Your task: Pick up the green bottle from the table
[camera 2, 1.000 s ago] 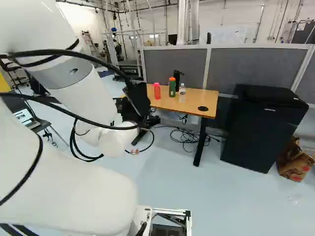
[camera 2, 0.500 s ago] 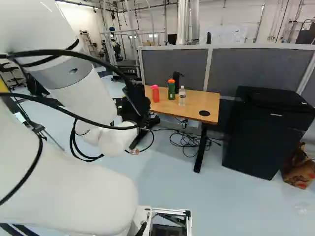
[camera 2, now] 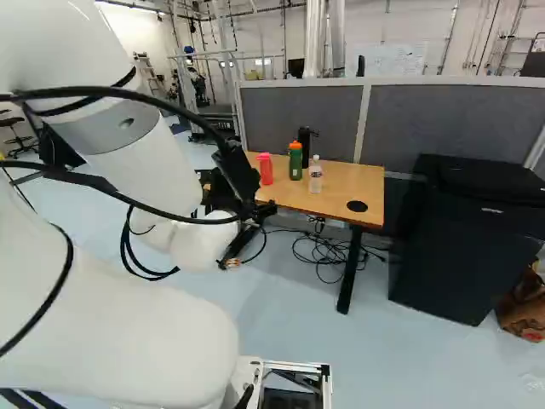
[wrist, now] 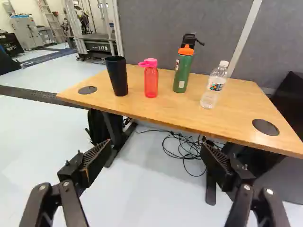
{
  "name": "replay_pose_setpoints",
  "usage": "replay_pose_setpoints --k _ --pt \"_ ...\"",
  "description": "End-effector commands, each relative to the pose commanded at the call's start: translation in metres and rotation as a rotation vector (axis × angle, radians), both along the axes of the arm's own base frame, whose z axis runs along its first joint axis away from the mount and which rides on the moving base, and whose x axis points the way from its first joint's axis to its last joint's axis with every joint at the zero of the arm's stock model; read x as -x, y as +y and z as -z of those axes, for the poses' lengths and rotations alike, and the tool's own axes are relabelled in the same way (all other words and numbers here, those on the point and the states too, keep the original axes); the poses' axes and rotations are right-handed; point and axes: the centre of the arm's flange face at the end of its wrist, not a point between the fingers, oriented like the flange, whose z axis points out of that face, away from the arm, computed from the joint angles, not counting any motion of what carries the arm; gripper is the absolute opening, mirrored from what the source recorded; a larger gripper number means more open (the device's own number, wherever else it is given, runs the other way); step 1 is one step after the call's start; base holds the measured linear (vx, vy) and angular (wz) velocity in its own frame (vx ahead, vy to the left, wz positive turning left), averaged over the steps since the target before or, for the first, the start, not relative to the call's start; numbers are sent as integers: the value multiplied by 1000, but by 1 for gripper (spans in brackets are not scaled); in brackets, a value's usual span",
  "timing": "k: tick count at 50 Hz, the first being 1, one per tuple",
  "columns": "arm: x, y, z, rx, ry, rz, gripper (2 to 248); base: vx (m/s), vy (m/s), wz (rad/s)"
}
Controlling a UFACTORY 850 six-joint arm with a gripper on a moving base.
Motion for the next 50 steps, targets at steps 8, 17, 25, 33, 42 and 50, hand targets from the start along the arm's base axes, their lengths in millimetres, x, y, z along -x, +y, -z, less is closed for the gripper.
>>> replay_pose_setpoints --k 8,17,25,33,42,50 --pt "0 0 0 0 0 0 247 191 62 -32" --pt "0 0 0 0 0 0 247 200 54 -98" --pt "0 0 0 0 0 0 247 205 18 -275" --pt "0 0 0 0 0 0 247 201 18 -284" --pt "0 0 0 0 0 0 247 204 31 -328" --pt "0 0 0 0 0 0 247 166 74 -240"
